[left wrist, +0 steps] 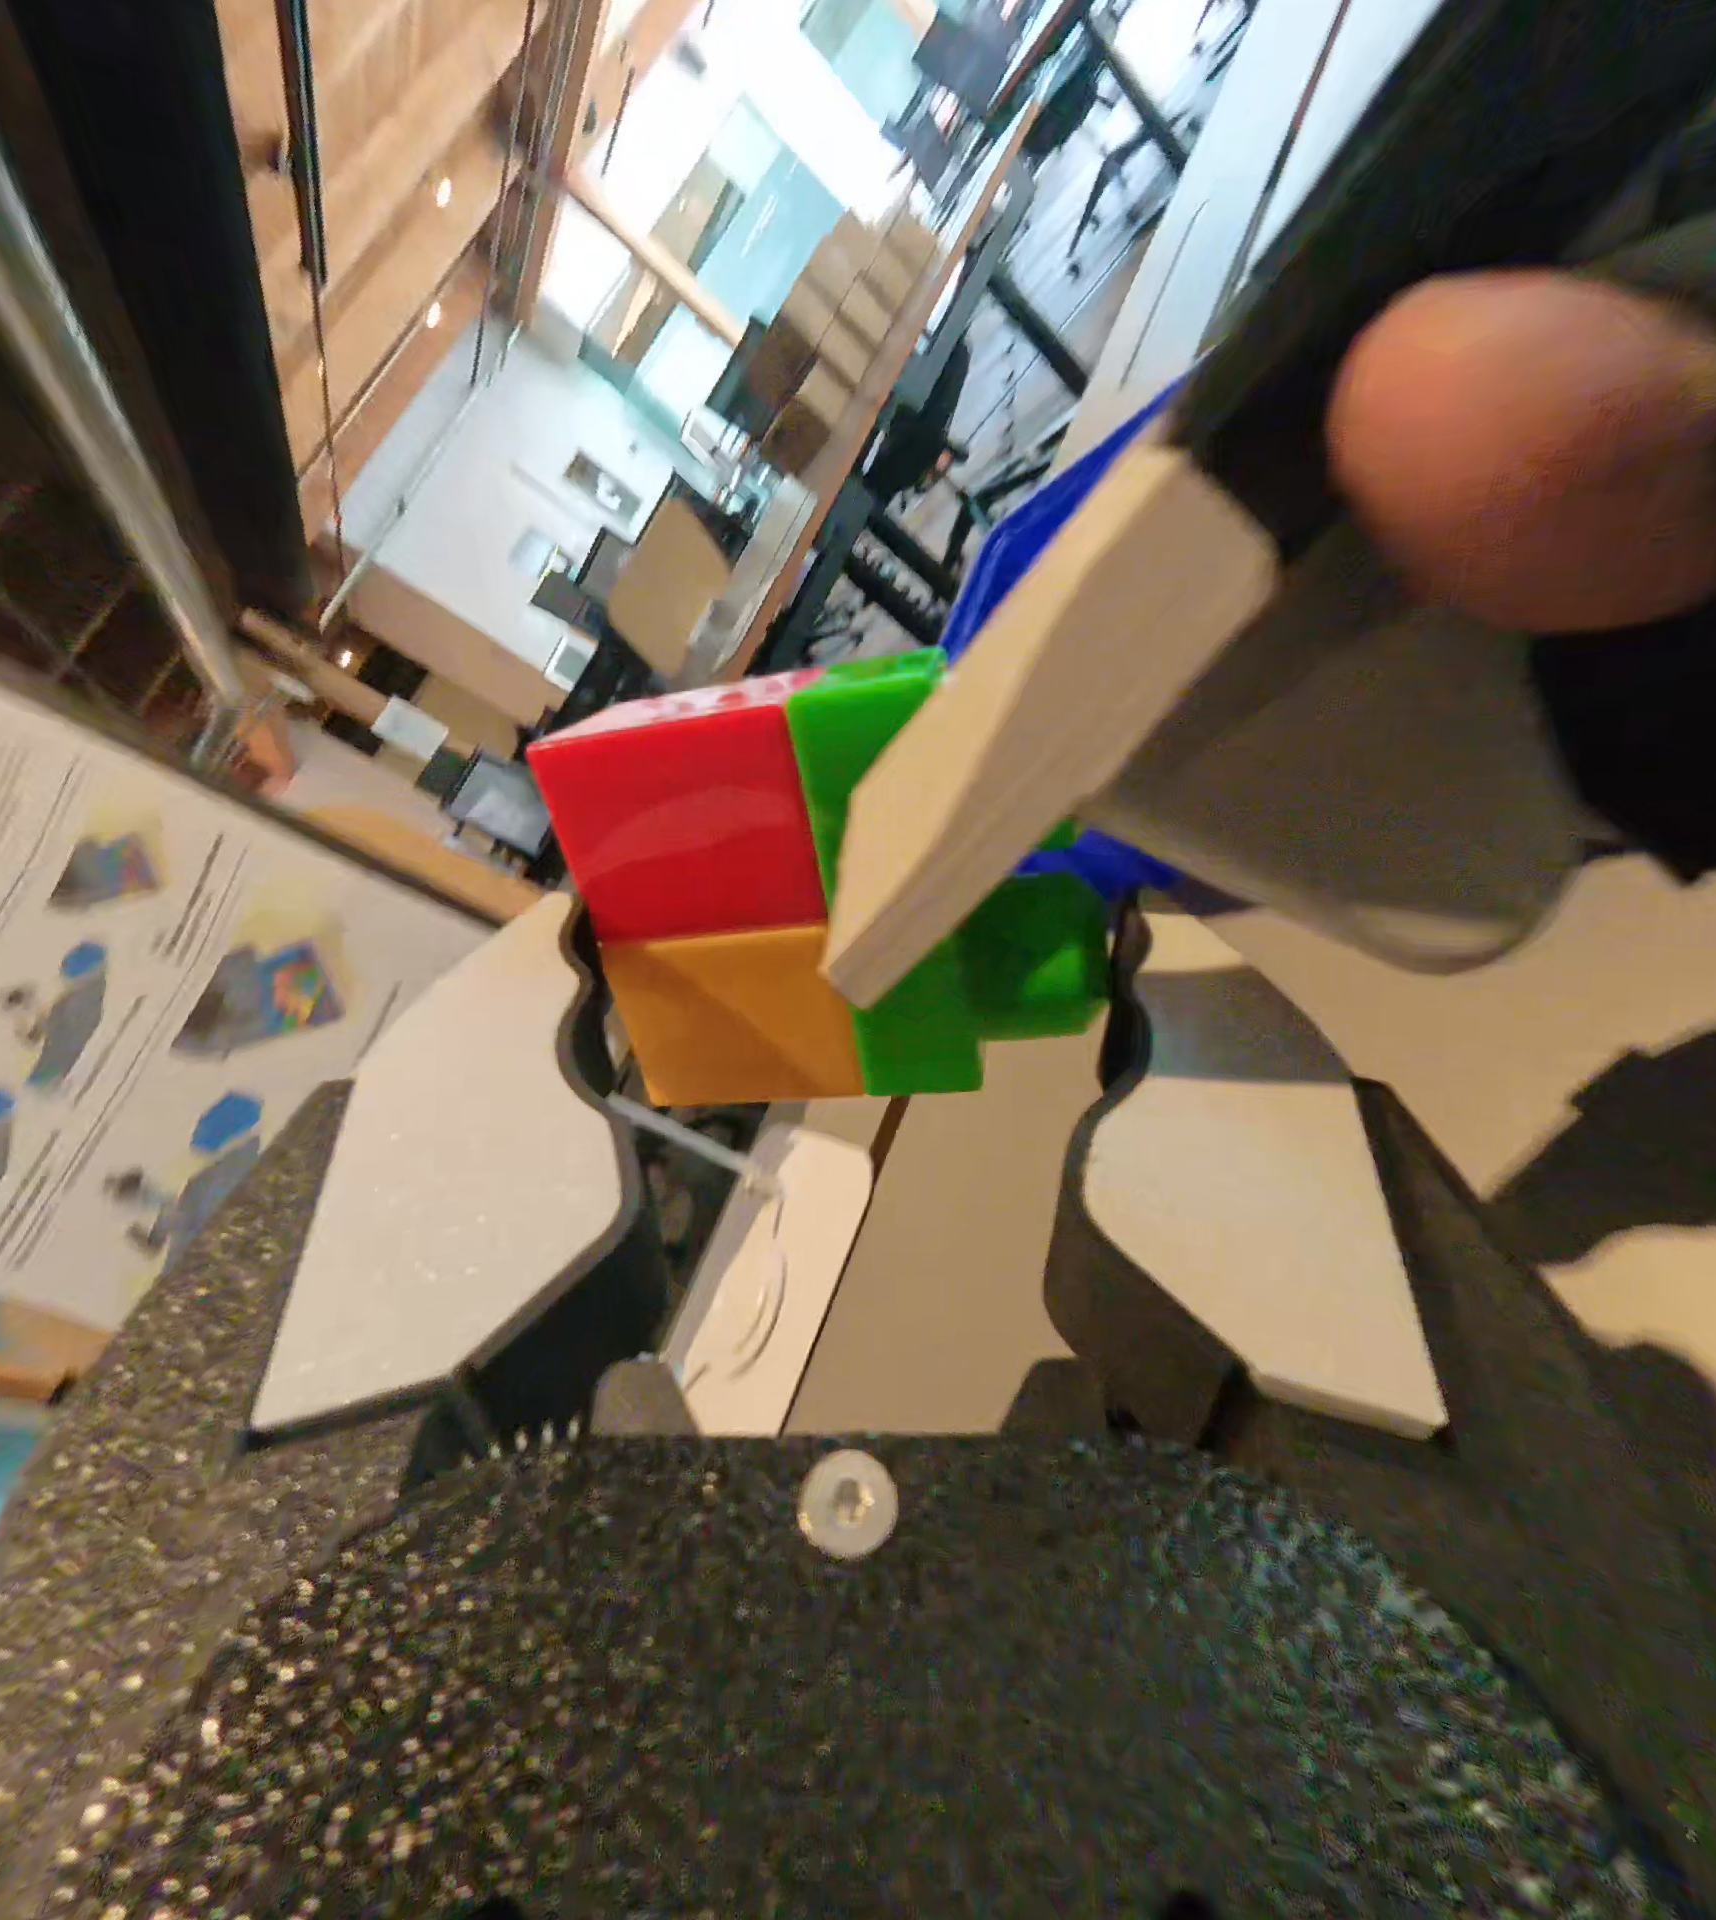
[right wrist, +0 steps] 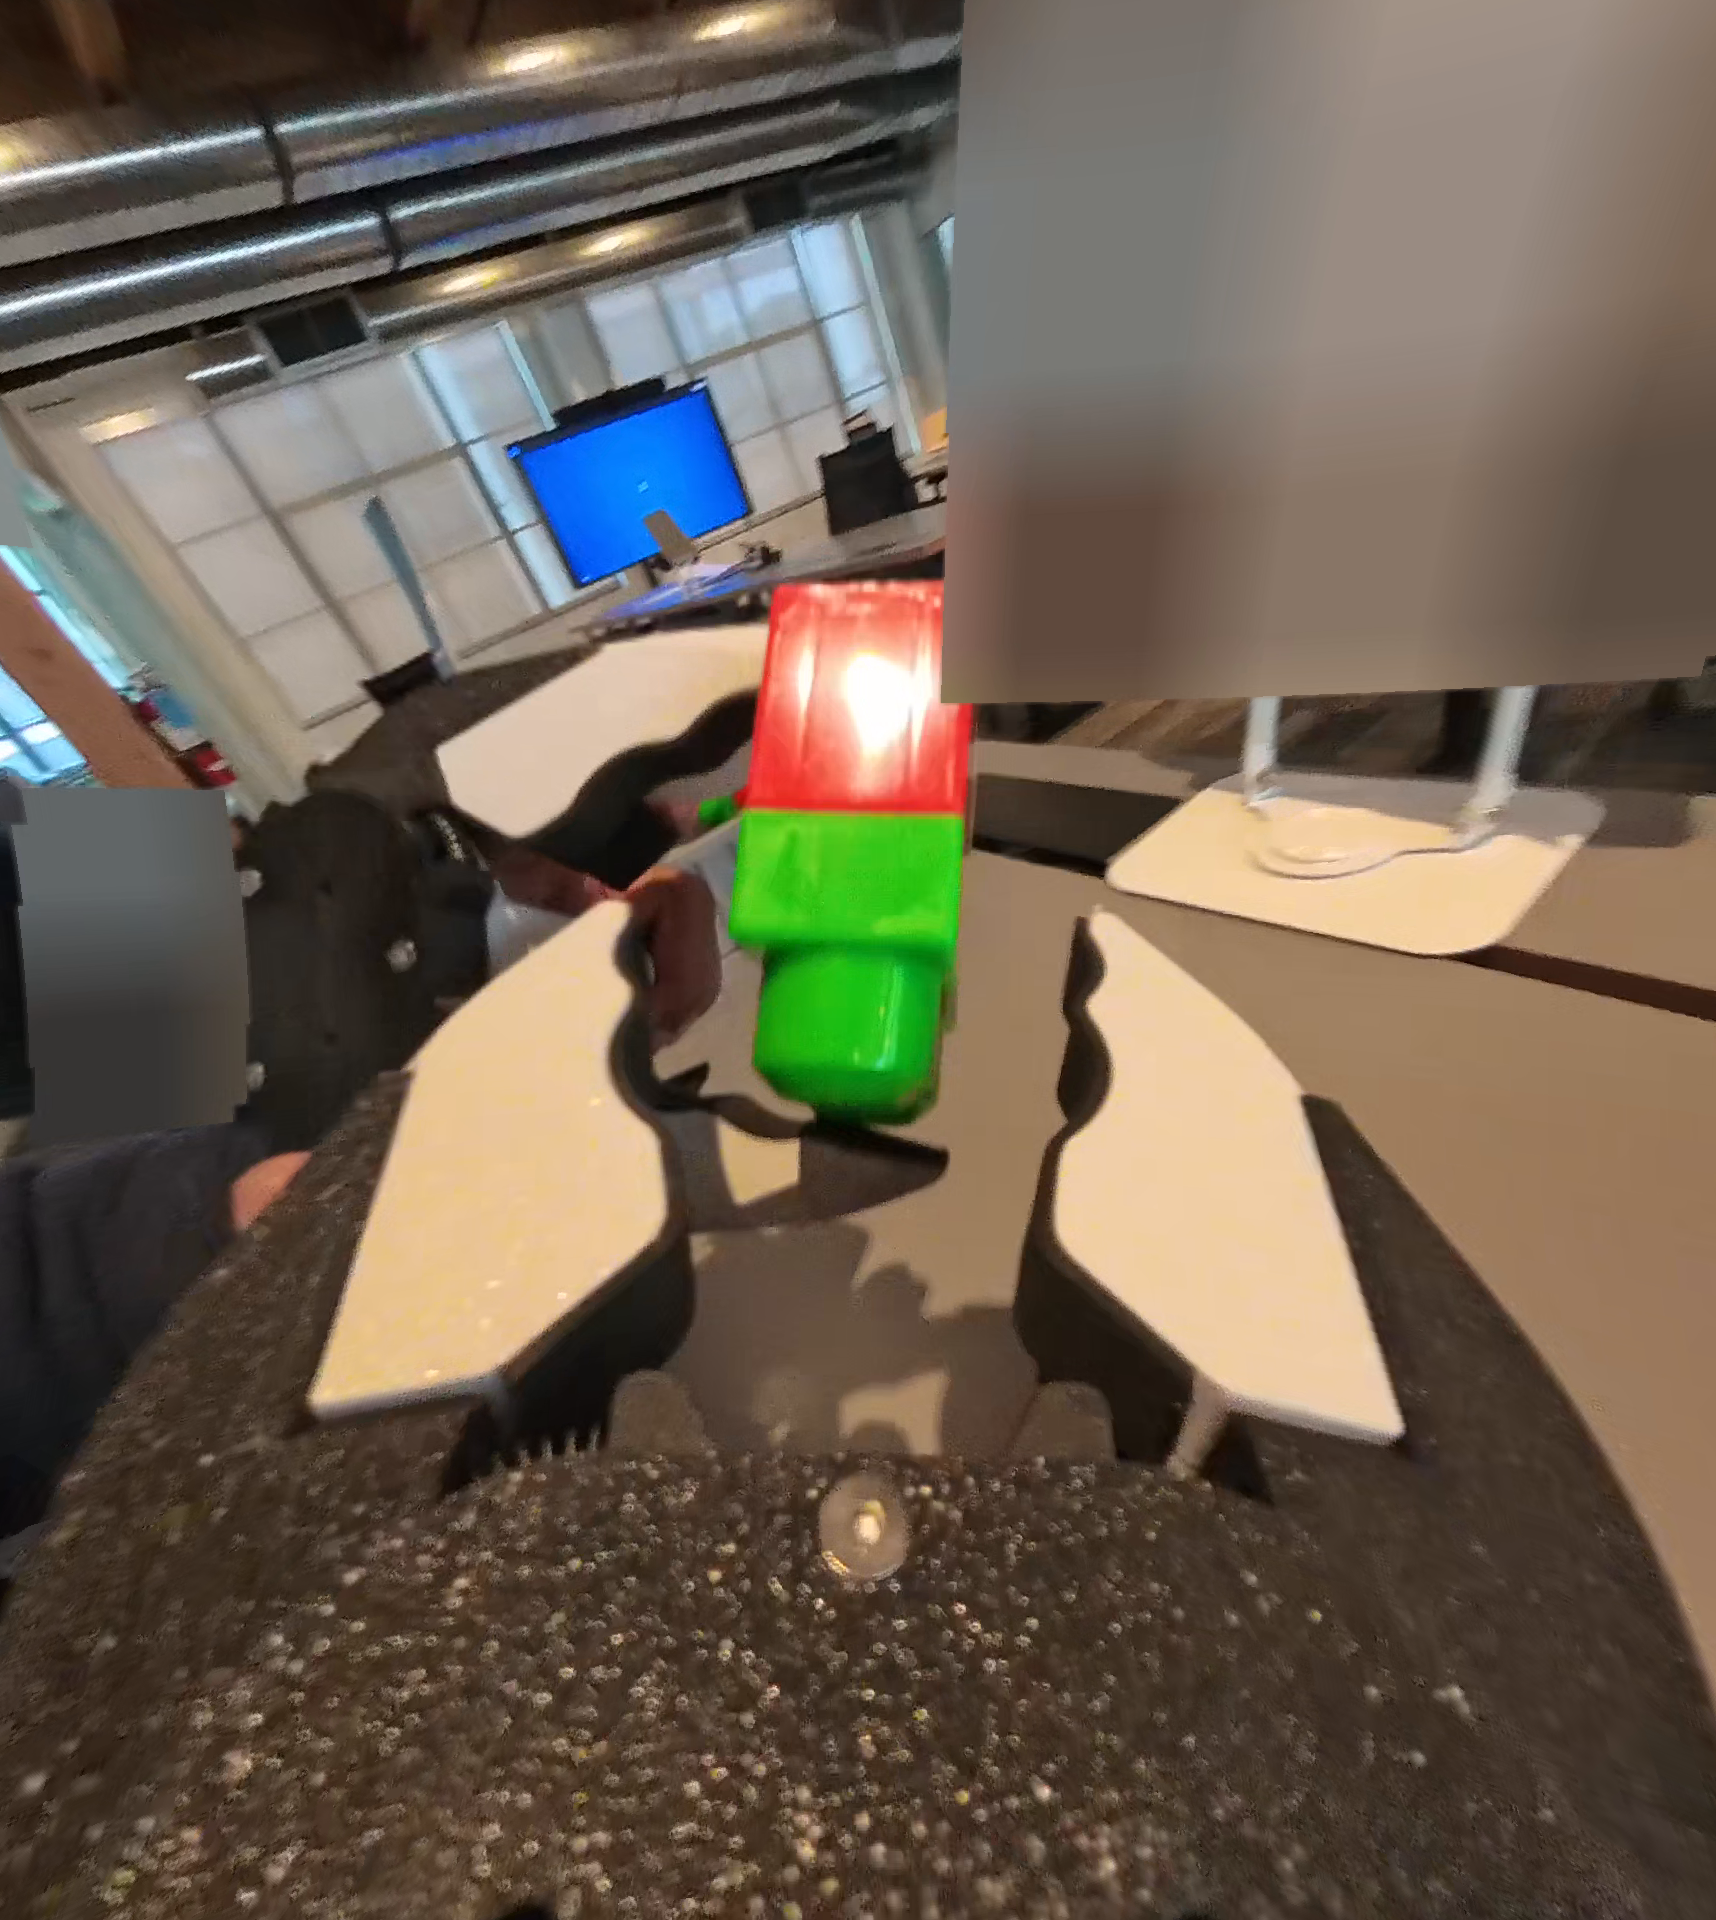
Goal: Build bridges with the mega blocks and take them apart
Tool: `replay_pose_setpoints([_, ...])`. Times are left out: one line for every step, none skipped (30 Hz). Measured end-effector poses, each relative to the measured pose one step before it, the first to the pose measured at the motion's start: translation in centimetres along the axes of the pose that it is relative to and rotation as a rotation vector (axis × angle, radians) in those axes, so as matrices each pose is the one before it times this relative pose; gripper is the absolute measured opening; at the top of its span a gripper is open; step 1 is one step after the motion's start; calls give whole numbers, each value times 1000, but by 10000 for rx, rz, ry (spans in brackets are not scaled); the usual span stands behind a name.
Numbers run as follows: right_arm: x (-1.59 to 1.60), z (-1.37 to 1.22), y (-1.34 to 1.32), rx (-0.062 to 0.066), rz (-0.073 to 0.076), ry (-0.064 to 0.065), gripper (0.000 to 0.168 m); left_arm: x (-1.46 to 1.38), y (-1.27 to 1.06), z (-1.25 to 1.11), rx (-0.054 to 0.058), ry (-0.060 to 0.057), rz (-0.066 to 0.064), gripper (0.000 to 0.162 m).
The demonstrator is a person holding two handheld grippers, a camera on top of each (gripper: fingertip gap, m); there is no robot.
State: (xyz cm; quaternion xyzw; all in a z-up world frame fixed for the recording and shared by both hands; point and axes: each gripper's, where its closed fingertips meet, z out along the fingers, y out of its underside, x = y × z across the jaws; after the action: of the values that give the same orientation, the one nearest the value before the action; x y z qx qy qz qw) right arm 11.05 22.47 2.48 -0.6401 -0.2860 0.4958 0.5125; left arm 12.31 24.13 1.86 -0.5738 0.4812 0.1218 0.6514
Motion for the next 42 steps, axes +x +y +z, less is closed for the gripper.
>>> replay_pose_setpoints([536,-1247,-591,116,-192,178,62,756,-1183,829,254,147,29,92])
replay_pose_setpoints([500,-1222,-466,44,-261,135,41,609,-1025,804,222,139,-55,92])
replay_pose_setpoints([722,-1123,-302,-73,-287,250,38,546,-914,750,241,210,-80,95])
replay_pose_setpoints([614,-986,-71,-234,-207,132,38,600,-717,744,192,274,18,94])
replay_pose_setpoints([590,-948,-2,-245,-118,48,38,533,-710,652,254,253,106,94])
replay_pose_setpoints([589,-973,-101,-129,-183,12,37,510,-791,462,356,365,-7,90])
replay_pose_setpoints([460,-961,13,-223,-280,-84,37,563,-659,305,341,602,-154,87])
replay_pose_setpoints([330,-892,252,-408,-313,-203,37,514,-538,180,324,722,-208,84])
replay_pose_setpoints([480,-918,392,-478,-247,-85,37,-77,-443,96,322,420,-286,84])
replay_pose_setpoints([623,-921,370,-423,-301,35,37,-388,-376,57,306,320,-319,84])
replay_pose_setpoints([254,-799,552,-508,-384,-227,37,-108,-323,111,299,596,-316,83])
replay_pose_setpoints([81,-694,647,-539,-391,-308,37,54,-240,235,256,739,-350,83])
replay_pose_setpoints([141,-587,632,-493,-410,-175,37,16,-162,351,194,708,-343,83])
replay_pose_setpoints([-44,-457,635,-484,-438,-231,38,130,-166,481,210,748,-272,80])
replay_pose_setpoints([-45,-349,459,-367,-415,-167,37,314,51,623,89,811,-217,76])
replay_pose_setpoints([1,-273,295,-275,-313,-115,37,288,217,750,-45,733,-136,72])
replay_pose_setpoints([-21,-194,185,-202,-204,-145,37,228,236,801,-27,609,-18,68])
replay_pose_setpoints([-18,-176,45,-91,-152,-138,37,113,289,838,-57,494,-10,66])
replay_pose_setpoints([-21,-144,38,-56,-82,-147,37,-79,233,754,-50,354,-53,62])
replay_pose_setpoints([4,-119,126,-95,-75,-116,37,135,7,616,109,449,-101,58])
replay_pose_setpoints([191,-105,178,-87,-107,28,37,102,-126,523,172,400,-147,53])
replay_pose_setpoints([337,-125,233,-79,-34,93,37,-137,-145,447,163,184,-78,49])
replay_pose_setpoints([420,-183,238,-35,56,93,37,-47,-5,386,77,143,53,40])
replay_pose_setpoints([348,-190,214,13,55,28,37,-161,28,411,60,-18,0,39])
replay_pose_setpoints([275,-136,206,46,58,-8,37,-227,64,437,15,-67,-46,39])
replay_pose_setpoints([259,-61,265,14,62,12,37,-207,191,416,-71,-56,-47,39])
replay_pose_setpoints([267,-20,398,-86,-10,57,37,-269,310,355,-138,-73,-28,38])
replay_pose_setpoints([334,-44,403,-106,-102,150,37,-263,314,322,-74,-69,-15,37])
replay_pose_setpoints([279,-49,348,-74,-102,105,37,-180,233,302,2,-43,-66,37])
replay_pose_setpoints([418,-60,264,-34,94,141,37,-358,303,329,-88,-210,-103,37])
replay_pose_setpoints([617,-122,181,29,156,249,37,-477,253,337,-77,-304,-201,37])
replay_pose_setpoints([674,-168,133,74,183,300,37,-509,118,280,44,-350,-204,37])
replay_pose_setpoints([884,-190,203,35,330,405,37,-760,125,266,53,-578,-78,37])
replay_pose_setpoints([951,-144,268,16,331,445,37,-774,310,274,-105,-613,-31,37])
replay_pose_setpoints([870,-84,401,-46,246,384,37,-627,279,266,-91,-502,60,36])
replay_pose_setpoints([482,-24,330,13,148,136,37,-219,232,247,-60,-165,92,37])
replay_pose_setpoints([100,-5,300,22,34,-100,37,76,157,198,-23,101,4,37])
replay_pose_setpoints([91,-31,213,53,-46,-52,37,-27,0,130,52,30,-44,36])
replay_pose_setpoints([405,-127,249,-9,24,166,37,-266,59,73,-10,-109,-80,37])
replay_pose_setpoints([553,-173,340,-122,32,225,37,-272,191,30,-100,-28,-104,37])
replay_pose_setpoints([703,-215,420,-165,-19,284,37,-233,111,-6,-28,62,-150,37])
replay_pose_setpoints([698,-176,517,-234,-42,244,37,-454,121,-42,-46,-79,-167,36])
